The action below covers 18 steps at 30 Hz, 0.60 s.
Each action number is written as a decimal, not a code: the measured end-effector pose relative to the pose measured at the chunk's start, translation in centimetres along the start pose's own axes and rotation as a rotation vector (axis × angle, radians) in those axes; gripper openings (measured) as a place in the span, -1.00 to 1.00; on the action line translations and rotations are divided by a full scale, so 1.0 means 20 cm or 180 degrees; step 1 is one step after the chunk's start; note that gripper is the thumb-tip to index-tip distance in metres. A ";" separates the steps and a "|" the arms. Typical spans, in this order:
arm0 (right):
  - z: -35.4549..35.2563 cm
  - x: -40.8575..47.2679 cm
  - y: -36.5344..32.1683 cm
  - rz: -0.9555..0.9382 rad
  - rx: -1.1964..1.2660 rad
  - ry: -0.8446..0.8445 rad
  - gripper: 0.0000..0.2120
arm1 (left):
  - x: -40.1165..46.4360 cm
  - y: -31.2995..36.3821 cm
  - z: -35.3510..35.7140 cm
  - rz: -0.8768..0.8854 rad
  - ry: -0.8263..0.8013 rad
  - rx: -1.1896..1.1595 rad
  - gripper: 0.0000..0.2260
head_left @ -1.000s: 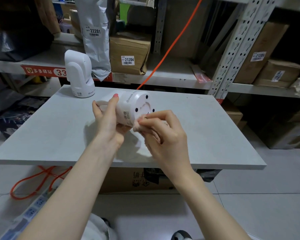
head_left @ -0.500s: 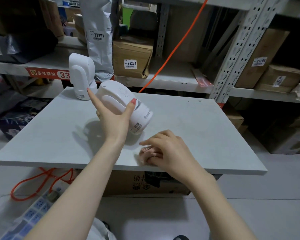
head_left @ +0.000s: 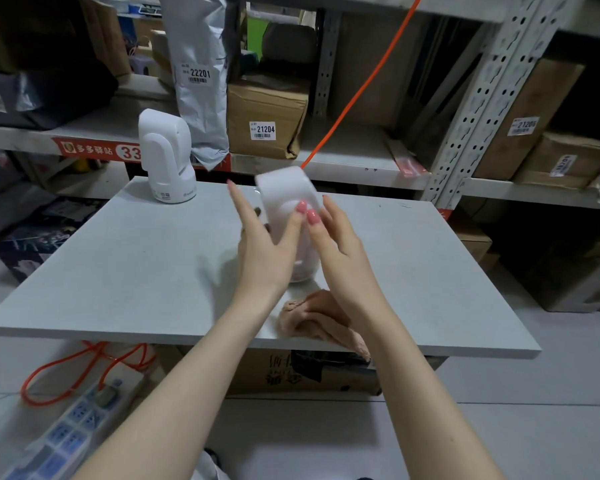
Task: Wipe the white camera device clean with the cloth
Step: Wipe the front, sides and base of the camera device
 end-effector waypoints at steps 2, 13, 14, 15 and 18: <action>0.00 0.03 0.02 0.0047 0.0244 0.0069 -0.40 | -0.02 -0.01 0.04 -0.0261 -0.0383 -0.0135 -0.34; -0.03 0.22 0.09 0.0117 0.0299 0.0439 -0.56 | 0.12 -0.07 0.03 -0.0263 -0.0221 0.0030 -0.68; -0.04 0.24 0.09 0.0100 0.0230 0.0422 -0.55 | 0.12 -0.07 0.03 -0.0099 -0.0204 0.0245 -0.67; -0.04 0.26 0.10 0.0072 0.0225 0.0409 -0.47 | 0.12 -0.06 0.02 0.0029 -0.0167 0.0374 -0.67; -0.06 0.28 0.11 0.0061 0.0130 0.0438 -0.27 | 0.10 -0.06 0.06 0.0209 -0.0302 0.0244 -0.67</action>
Point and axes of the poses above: each hand's wrist, its own x-axis towards the middle knuckle, its own z-axis out of the palm, y = z × x, the point moved 5 cm from there along x, towards the middle knuckle, and after that the axes turned 2 degrees about z, right-handed, at the moved point
